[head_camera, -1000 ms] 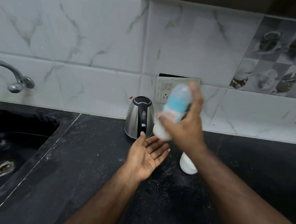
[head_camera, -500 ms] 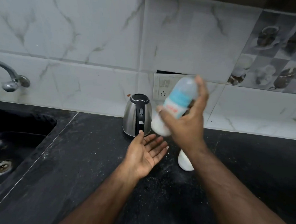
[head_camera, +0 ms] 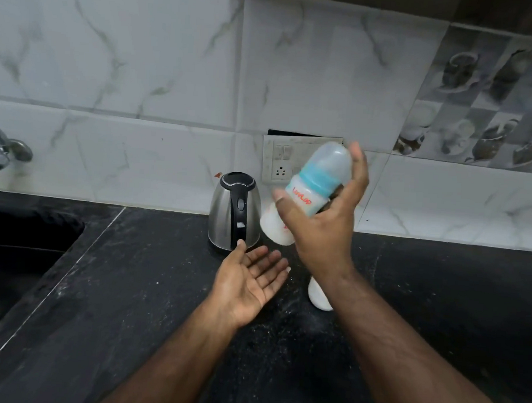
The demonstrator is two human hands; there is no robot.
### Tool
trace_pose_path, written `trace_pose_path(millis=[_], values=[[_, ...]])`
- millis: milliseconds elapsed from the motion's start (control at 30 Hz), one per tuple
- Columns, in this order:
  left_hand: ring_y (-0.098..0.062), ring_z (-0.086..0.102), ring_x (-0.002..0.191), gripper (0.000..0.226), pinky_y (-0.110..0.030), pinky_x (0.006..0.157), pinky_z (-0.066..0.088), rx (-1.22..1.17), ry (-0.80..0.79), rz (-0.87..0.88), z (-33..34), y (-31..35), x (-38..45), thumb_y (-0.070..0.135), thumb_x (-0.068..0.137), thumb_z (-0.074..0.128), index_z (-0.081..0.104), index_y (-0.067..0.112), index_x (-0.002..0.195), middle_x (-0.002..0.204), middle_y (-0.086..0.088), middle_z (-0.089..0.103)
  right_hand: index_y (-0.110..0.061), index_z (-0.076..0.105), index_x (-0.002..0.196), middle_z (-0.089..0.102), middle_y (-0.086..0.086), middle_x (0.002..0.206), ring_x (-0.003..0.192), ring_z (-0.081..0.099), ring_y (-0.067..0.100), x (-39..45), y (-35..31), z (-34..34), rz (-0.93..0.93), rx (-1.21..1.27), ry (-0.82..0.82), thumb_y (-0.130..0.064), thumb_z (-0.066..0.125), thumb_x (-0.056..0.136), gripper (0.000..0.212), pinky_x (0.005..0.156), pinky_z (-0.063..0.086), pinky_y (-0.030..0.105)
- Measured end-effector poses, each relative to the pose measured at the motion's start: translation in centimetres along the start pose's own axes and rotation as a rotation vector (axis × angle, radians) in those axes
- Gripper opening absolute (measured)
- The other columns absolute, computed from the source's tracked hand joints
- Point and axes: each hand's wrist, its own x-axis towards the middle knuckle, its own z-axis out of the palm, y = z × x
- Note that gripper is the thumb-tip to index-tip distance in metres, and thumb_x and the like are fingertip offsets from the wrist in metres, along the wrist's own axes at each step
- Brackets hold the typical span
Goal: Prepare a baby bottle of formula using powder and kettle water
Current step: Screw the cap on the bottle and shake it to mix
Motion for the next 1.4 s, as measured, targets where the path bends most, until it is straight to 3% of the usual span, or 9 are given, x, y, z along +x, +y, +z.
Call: trace_pose_path(millis=[100,233,700,800,933,1000,1200,1300,1400], values=[[-0.028,0.079,0.093,0.054,-0.040,0.074,0.065,0.039,-0.030,0.003,0.0,0.0,-0.1,0.051,0.106,0.043,0.064,0.008,0.132,0.116,-0.015,0.077,-0.073,0.015,0.139,0.064,-0.024,0.105,0.081,0.072,0.007,-0.7,0.2,0.1,-0.001,-0.210,-0.225,-0.035,0.089,0.070,0.107,0.074,0.062,0.035],[-0.032,0.079,0.089,0.054,-0.043,0.072,0.065,0.010,-0.002,0.001,0.3,0.0,0.3,0.051,0.105,0.045,0.063,0.004,0.127,0.109,-0.018,0.077,-0.073,0.018,0.138,0.065,-0.024,0.109,0.080,0.074,0.013,0.1,0.2,-0.2,0.009,0.011,-0.022,-0.037,0.087,0.069,0.105,0.070,0.065,0.037],[-0.032,0.078,0.089,0.054,-0.042,0.071,0.065,0.006,0.022,-0.007,0.1,-0.2,1.3,0.050,0.106,0.045,0.063,0.005,0.129,0.111,-0.019,0.077,-0.068,0.016,0.143,0.062,-0.031,0.113,0.083,0.073,0.008,0.2,1.5,-0.1,0.000,-0.038,0.001,-0.042,0.087,0.069,0.106,0.072,0.063,0.036],[-0.027,0.079,0.091,0.050,-0.038,0.074,0.065,0.041,-0.017,-0.018,-0.1,-0.2,1.2,0.046,0.108,0.041,0.065,0.009,0.132,0.114,-0.014,0.078,-0.078,0.016,0.135,0.061,-0.030,0.112,0.089,0.069,0.002,-1.0,1.5,0.2,0.043,-0.204,-0.233,-0.037,0.088,0.069,0.106,0.079,0.059,0.035],[-0.032,0.079,0.086,0.054,-0.043,0.071,0.065,0.006,0.038,-0.012,0.1,0.0,1.6,0.051,0.106,0.044,0.063,0.004,0.126,0.105,-0.019,0.078,-0.067,0.019,0.142,0.061,-0.031,0.119,0.086,0.074,0.011,0.4,1.7,-0.2,0.010,-0.005,0.035,-0.038,0.087,0.067,0.105,0.076,0.064,0.043],[-0.030,0.078,0.090,0.054,-0.041,0.073,0.064,0.036,0.031,-0.018,0.0,0.0,1.6,0.051,0.107,0.042,0.063,0.007,0.130,0.110,-0.016,0.078,-0.066,0.018,0.143,0.064,-0.020,0.114,0.086,0.073,0.012,-0.3,1.5,0.1,0.056,-0.117,-0.127,-0.033,0.088,0.069,0.107,0.079,0.063,0.048],[-0.033,0.079,0.089,0.054,-0.045,0.074,0.064,0.003,0.051,-0.023,-0.4,0.2,1.8,0.051,0.106,0.045,0.063,0.005,0.127,0.108,-0.019,0.078,-0.061,0.015,0.149,0.056,-0.045,0.116,0.085,0.072,0.002,1.0,1.9,0.0,0.018,-0.029,0.033,-0.038,0.086,0.070,0.108,0.069,0.060,0.021],[-0.030,0.079,0.092,0.055,-0.040,0.070,0.065,0.039,0.032,-0.032,-0.7,0.0,1.8,0.052,0.107,0.042,0.064,0.007,0.129,0.113,-0.017,0.078,-0.063,0.018,0.148,0.062,-0.034,0.112,0.085,0.072,0.007,-1.1,3.3,0.5,0.140,-0.168,-0.201,-0.036,0.089,0.069,0.109,0.079,0.063,0.036],[-0.036,0.077,0.101,0.054,-0.045,0.078,0.063,0.045,0.097,-0.025,-1.9,-0.1,2.2,0.051,0.105,0.046,0.062,0.005,0.127,0.119,-0.020,0.075,-0.056,0.020,0.149,0.059,-0.028,0.122,0.089,0.072,0.008,0.4,5.0,-0.5,0.190,-0.029,-0.018,-0.037,0.088,0.070,0.107,0.077,0.062,0.030]])
